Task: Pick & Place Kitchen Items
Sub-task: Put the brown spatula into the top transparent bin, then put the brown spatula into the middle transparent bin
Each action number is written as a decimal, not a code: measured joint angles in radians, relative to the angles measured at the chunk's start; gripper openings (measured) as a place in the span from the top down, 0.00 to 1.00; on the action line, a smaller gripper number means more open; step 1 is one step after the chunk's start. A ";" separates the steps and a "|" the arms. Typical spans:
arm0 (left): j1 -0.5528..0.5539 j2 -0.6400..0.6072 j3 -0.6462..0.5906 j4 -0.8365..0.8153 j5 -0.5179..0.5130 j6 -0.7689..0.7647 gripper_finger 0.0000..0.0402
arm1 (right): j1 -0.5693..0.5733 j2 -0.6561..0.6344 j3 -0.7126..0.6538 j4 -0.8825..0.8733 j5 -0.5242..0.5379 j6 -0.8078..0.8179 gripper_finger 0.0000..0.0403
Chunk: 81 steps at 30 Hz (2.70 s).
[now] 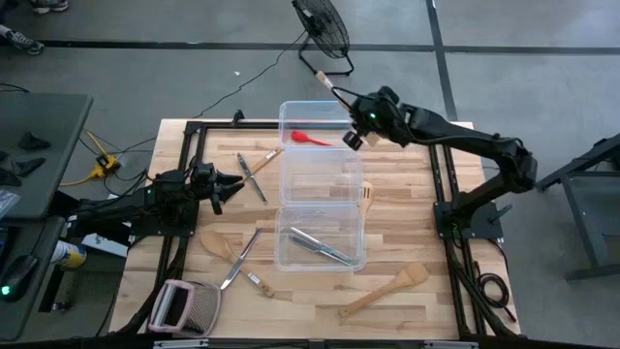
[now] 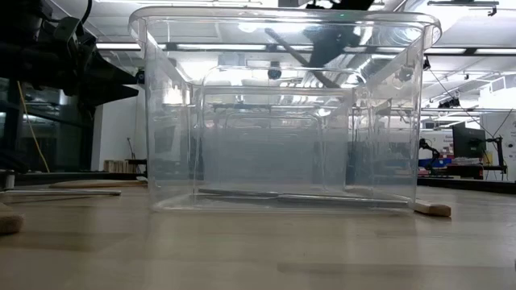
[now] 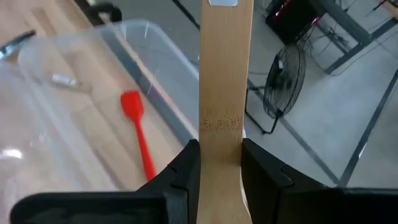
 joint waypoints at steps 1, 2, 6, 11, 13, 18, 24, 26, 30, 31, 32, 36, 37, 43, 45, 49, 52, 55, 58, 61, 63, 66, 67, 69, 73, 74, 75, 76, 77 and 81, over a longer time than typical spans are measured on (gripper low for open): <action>0.000 0.000 0.000 0.000 0.000 0.000 0.64 | -0.003 0.019 0.016 0.018 -0.002 -0.009 0.80; 0.000 0.000 0.000 0.000 0.000 0.000 0.64 | -0.006 0.036 0.029 0.036 -0.003 -0.018 0.79; 0.000 0.000 0.000 0.000 0.000 0.000 0.64 | -0.011 0.099 0.072 0.129 -0.004 -0.046 0.79; 0.000 0.000 0.000 0.000 0.000 0.000 0.64 | -0.011 0.160 0.099 0.263 0.005 -0.070 0.79; 0.000 0.000 0.000 0.000 0.000 0.000 0.64 | -0.011 0.178 0.100 0.319 0.005 -0.051 0.79; 0.000 0.000 0.000 0.000 0.000 0.000 0.64 | -0.016 0.223 0.100 0.359 -0.018 0.020 0.79; 0.000 0.000 0.000 0.000 0.000 0.000 0.64 | -0.036 0.273 0.100 0.359 -0.076 0.039 0.79; 0.000 0.000 0.000 0.000 0.000 0.000 0.64 | -0.042 0.291 0.100 0.358 -0.080 0.038 0.79; 0.000 0.000 0.000 0.000 0.000 0.000 0.64 | -0.057 0.326 0.100 0.374 -0.131 0.037 0.79; 0.000 0.000 0.000 0.000 0.000 0.000 0.64 | -0.058 0.334 0.100 0.378 -0.138 0.038 0.79; 0.000 0.000 0.000 0.000 0.000 0.000 0.64 | -0.059 0.342 0.100 0.379 -0.143 0.039 0.79; 0.000 0.000 0.000 0.000 0.000 0.000 0.64 | -0.070 0.359 0.099 0.369 -0.163 0.058 0.79; 0.000 0.000 0.000 0.000 0.000 0.000 0.64 | -0.069 0.364 0.099 0.374 -0.165 0.059 0.79; 0.000 0.000 0.000 0.000 0.000 0.000 0.64 | -0.078 0.376 0.099 0.359 -0.231 0.049 0.78; 0.000 0.000 0.000 0.000 0.000 0.000 0.64 | -0.086 0.378 0.099 0.340 -0.239 0.038 0.78; 0.000 0.000 0.000 0.000 0.000 0.000 0.64 | -0.094 0.398 0.099 0.327 -0.253 0.036 0.78; 0.000 0.000 0.000 0.000 0.000 0.000 0.64 | -0.099 0.414 0.099 0.330 -0.267 0.038 0.78; 0.000 0.000 0.000 0.000 0.000 0.000 0.64 | -0.101 0.420 0.098 0.316 -0.266 0.045 0.78; 0.000 0.000 0.000 0.000 0.000 0.000 0.64 | -0.100 0.419 0.099 0.322 -0.265 0.034 0.77; 0.000 0.000 0.000 0.000 0.000 0.000 0.64 | -0.101 0.419 0.099 0.312 -0.265 0.031 0.72; 0.000 0.000 0.000 0.000 0.000 0.000 0.64 | -0.101 0.419 0.099 0.302 -0.265 0.032 0.68; 0.000 0.000 0.000 0.000 0.000 0.000 0.64 | -0.101 0.418 0.099 0.300 -0.265 0.032 0.63; 0.000 0.000 0.000 0.000 0.000 0.000 0.64 | -0.101 0.418 0.099 0.299 -0.265 0.036 0.62; 0.000 0.000 0.000 0.000 0.000 0.000 0.64 | -0.101 0.418 0.099 0.298 -0.265 0.036 0.61; 0.000 0.000 0.000 0.000 0.000 0.000 0.64 | -0.100 0.418 0.099 0.298 -0.265 0.036 0.60; 0.000 0.000 0.000 0.000 0.000 0.000 0.64 | -0.100 0.417 0.099 0.297 -0.265 0.036 0.60; 0.000 0.000 0.000 0.000 0.000 0.000 0.64 | -0.100 0.414 0.099 0.295 -0.265 0.039 0.61; 0.000 0.000 0.000 0.000 0.000 0.000 0.64 | -0.100 0.411 0.099 0.296 -0.264 0.045 0.61; 0.000 0.000 0.000 0.000 0.000 0.000 0.64 | -0.099 0.406 0.099 0.298 -0.265 0.057 0.61; 0.000 0.000 0.000 0.000 0.000 0.000 0.64 | -0.099 0.371 0.099 0.291 -0.294 0.096 0.61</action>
